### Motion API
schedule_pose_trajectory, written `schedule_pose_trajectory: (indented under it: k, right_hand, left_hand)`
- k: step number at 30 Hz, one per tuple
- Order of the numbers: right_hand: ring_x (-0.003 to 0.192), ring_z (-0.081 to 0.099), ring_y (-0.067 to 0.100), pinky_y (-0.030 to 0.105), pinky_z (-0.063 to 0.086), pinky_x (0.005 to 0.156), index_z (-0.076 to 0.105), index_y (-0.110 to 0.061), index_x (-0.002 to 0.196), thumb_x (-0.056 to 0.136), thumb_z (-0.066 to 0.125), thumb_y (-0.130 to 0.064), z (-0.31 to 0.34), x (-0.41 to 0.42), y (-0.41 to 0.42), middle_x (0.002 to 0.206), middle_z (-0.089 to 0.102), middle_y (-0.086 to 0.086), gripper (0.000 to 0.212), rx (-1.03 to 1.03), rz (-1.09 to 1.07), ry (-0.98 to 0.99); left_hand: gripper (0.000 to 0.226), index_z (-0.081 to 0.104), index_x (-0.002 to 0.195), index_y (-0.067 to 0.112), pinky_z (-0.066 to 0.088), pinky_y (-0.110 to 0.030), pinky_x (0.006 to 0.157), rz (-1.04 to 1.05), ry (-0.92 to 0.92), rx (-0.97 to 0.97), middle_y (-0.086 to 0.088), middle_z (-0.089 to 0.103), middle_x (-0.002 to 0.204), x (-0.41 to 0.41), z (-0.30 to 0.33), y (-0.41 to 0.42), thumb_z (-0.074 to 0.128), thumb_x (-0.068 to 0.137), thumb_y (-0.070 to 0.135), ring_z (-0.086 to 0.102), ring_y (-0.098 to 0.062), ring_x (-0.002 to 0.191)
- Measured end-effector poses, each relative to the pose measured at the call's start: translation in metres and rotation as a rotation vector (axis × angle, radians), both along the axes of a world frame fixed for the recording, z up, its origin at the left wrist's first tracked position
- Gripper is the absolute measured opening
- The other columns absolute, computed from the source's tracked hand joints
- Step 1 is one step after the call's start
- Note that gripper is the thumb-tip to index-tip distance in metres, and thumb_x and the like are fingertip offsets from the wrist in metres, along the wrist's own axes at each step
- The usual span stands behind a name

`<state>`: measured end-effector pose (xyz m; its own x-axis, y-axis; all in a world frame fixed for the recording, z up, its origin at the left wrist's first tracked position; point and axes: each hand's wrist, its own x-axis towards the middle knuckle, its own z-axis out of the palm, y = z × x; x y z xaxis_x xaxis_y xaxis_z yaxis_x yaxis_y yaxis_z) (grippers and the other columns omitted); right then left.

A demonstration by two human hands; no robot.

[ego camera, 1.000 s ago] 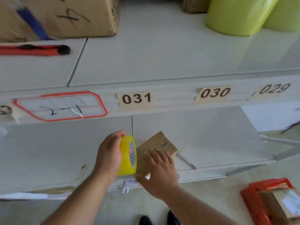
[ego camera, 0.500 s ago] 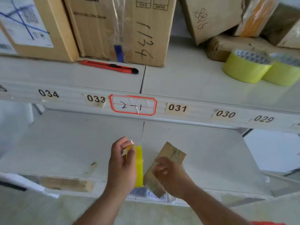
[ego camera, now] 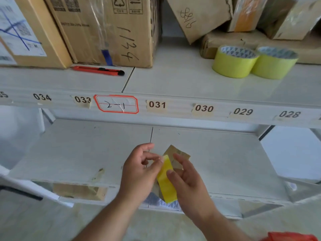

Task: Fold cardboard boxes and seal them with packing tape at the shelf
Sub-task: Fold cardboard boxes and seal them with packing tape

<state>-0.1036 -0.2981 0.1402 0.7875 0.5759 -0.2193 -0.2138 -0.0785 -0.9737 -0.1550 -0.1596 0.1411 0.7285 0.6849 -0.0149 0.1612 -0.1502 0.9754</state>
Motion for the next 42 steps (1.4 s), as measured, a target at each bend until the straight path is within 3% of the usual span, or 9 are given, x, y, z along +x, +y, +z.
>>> schedule_pose_trajectory:
  k: [4, 7, 11, 16, 23, 29, 33, 38, 42]
  right_hand:
    - [0.076, 0.059, 0.025, 0.044, 0.050, 0.074, 0.053, -0.045, 0.131, 0.092, 0.060, -0.029, 0.006, 0.005, -0.009, 0.091, 0.061, 0.034, 0.043, -0.025, 0.019, -0.024]
    - [0.070, 0.062, 0.027, 0.050, 0.059, 0.070, 0.060, -0.039, 0.128, 0.097, 0.059, -0.026, 0.009, 0.011, -0.015, 0.082, 0.062, 0.027, 0.034, -0.032, 0.065, 0.016]
    - [0.061, 0.065, 0.018, 0.024, 0.053, 0.054, 0.069, -0.020, 0.105, 0.106, 0.053, -0.011, 0.008, 0.009, -0.026, 0.077, 0.070, 0.016, 0.019, -0.018, 0.057, 0.079]
    - [0.042, 0.051, 0.005, 0.013, 0.042, 0.042, 0.069, -0.006, 0.102, 0.105, 0.054, -0.006, 0.010, 0.008, -0.029, 0.054, 0.055, -0.007, 0.016, -0.008, 0.029, 0.092]
    - [0.045, 0.053, 0.008, 0.016, 0.046, 0.044, 0.069, -0.009, 0.100, 0.105, 0.055, -0.006, 0.011, 0.012, -0.024, 0.053, 0.054, -0.007, 0.016, -0.008, 0.020, 0.084]
    - [0.064, 0.054, 0.030, 0.033, 0.057, 0.052, 0.072, -0.027, 0.085, 0.104, 0.058, -0.012, 0.004, 0.017, -0.017, 0.070, 0.052, 0.021, 0.028, 0.016, -0.013, 0.040]
    - [0.066, 0.056, 0.038, 0.034, 0.055, 0.053, 0.071, -0.031, 0.092, 0.093, 0.060, -0.032, 0.009, 0.017, -0.014, 0.082, 0.051, 0.041, 0.011, 0.021, 0.008, 0.042]
    - [0.065, 0.055, 0.051, 0.035, 0.055, 0.053, 0.072, -0.032, 0.093, 0.098, 0.060, -0.026, 0.005, 0.019, -0.016, 0.084, 0.052, 0.041, 0.014, 0.010, 0.027, 0.017]
    - [0.068, 0.056, 0.058, 0.060, 0.052, 0.056, 0.071, -0.032, 0.102, 0.092, 0.057, -0.038, 0.006, 0.019, -0.015, 0.086, 0.056, 0.038, 0.018, -0.046, 0.051, -0.032]
  left_hand:
    - [0.038, 0.061, 0.116, 0.032, 0.053, -0.021, 0.087, -0.112, -0.065, 0.107, 0.011, 0.076, 0.091, -0.004, 0.006, -0.004, 0.078, 0.089, 0.011, 0.072, -0.008, 0.093]
    - [0.036, 0.062, 0.113, 0.032, 0.057, -0.032, 0.083, -0.102, -0.137, 0.156, 0.008, 0.076, 0.092, -0.004, 0.006, -0.012, 0.076, 0.092, 0.008, 0.073, -0.016, 0.087]
    - [0.034, 0.062, 0.111, 0.029, 0.059, -0.040, 0.081, -0.066, -0.158, 0.096, 0.005, 0.075, 0.091, 0.003, 0.007, -0.022, 0.075, 0.091, 0.004, 0.074, -0.020, 0.085]
    - [0.022, 0.064, 0.105, 0.034, 0.049, -0.013, 0.074, -0.043, -0.043, 0.216, 0.020, 0.073, 0.089, 0.003, 0.003, -0.013, 0.075, 0.092, 0.020, 0.070, -0.004, 0.084]
    - [0.014, 0.064, 0.114, 0.022, 0.052, -0.014, 0.074, 0.185, -0.108, 0.472, 0.011, 0.065, 0.112, -0.005, 0.018, -0.002, 0.062, 0.101, 0.025, 0.064, 0.003, 0.094]
    - [0.025, 0.075, 0.114, 0.021, 0.049, -0.025, 0.091, -0.161, 0.005, 1.015, 0.012, 0.067, 0.117, -0.015, 0.026, -0.006, 0.061, 0.096, 0.032, 0.063, -0.012, 0.107]
    - [0.040, 0.073, 0.120, 0.026, 0.056, -0.032, 0.085, -0.215, 0.168, 0.948, 0.016, 0.069, 0.115, -0.004, 0.031, 0.000, 0.054, 0.093, 0.049, 0.065, -0.012, 0.102]
    - [0.045, 0.069, 0.128, 0.032, 0.051, -0.028, 0.091, -0.248, 0.279, 0.765, 0.021, 0.067, 0.122, -0.001, 0.036, -0.002, 0.054, 0.093, 0.056, 0.062, -0.003, 0.109]
    - [0.038, 0.066, 0.128, 0.038, 0.049, -0.020, 0.087, -0.272, 0.328, 0.573, 0.027, 0.064, 0.113, 0.003, 0.034, -0.004, 0.061, 0.094, 0.055, 0.058, 0.009, 0.102]
